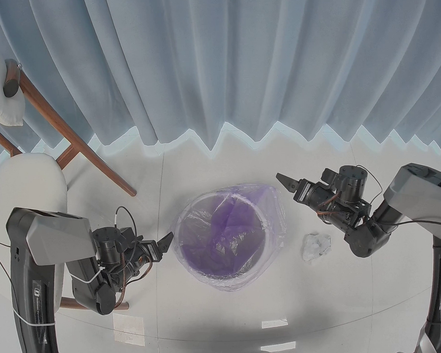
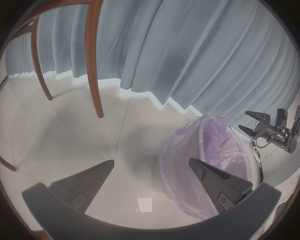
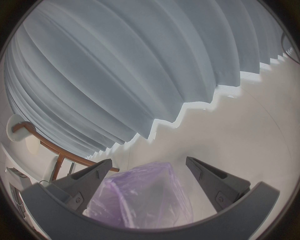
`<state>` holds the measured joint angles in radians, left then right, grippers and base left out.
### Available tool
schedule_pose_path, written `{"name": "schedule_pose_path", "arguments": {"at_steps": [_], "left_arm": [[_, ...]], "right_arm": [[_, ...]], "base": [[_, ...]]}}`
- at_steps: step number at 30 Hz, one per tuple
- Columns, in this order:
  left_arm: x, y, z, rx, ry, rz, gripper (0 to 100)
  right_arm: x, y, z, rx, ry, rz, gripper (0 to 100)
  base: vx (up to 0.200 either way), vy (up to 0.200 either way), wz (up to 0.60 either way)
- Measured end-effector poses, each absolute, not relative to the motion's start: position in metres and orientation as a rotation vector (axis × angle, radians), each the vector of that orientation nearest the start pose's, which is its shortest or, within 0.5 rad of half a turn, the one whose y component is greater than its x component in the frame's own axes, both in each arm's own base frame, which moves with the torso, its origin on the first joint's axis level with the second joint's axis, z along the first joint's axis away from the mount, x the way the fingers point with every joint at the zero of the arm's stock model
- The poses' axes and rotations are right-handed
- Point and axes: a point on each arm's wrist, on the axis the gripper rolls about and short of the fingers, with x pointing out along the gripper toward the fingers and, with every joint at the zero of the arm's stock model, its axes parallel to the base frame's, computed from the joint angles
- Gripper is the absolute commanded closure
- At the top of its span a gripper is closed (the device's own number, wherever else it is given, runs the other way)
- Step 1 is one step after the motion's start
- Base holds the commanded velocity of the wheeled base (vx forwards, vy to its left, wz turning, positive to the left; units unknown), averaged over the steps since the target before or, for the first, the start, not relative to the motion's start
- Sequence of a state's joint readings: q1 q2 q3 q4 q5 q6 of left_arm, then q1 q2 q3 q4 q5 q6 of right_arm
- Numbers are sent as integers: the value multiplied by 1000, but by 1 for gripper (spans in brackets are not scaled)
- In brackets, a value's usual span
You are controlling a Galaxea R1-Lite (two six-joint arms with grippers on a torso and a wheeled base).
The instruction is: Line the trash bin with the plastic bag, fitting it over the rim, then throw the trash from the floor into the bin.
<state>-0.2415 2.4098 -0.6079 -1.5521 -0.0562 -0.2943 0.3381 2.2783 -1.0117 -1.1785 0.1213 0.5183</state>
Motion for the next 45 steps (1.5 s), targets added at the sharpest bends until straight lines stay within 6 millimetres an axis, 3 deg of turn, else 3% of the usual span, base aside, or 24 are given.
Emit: {"name": "schedule_pose_path", "arguments": {"at_steps": [10,15,20,26,33,38,45], "left_arm": [[319,-82,5,-189,314,-312,0],[311,-92,38,-202,231,-407,0],[307,-102,77,-224,110,-513,0],[301,-113,109,-264,17,-615,0],[298,-117,142,-521,-18,-665,0],[294,-120,153,-576,-30,-691,0],[289,-122,148,-571,-5,-700,0]], "right_arm": [[316,132,85,490,173,535,0],[287,129,88,481,181,581,0],[274,132,104,461,134,625,0],[261,138,121,470,93,673,0],[257,139,128,484,76,690,0],[256,140,129,486,74,694,0],[256,140,127,483,83,694,0]], "base": [[0,0,0],[0,0,0],[0,0,0],[0,0,0],[-114,0,0],[-200,0,0],[-200,0,0]]}}
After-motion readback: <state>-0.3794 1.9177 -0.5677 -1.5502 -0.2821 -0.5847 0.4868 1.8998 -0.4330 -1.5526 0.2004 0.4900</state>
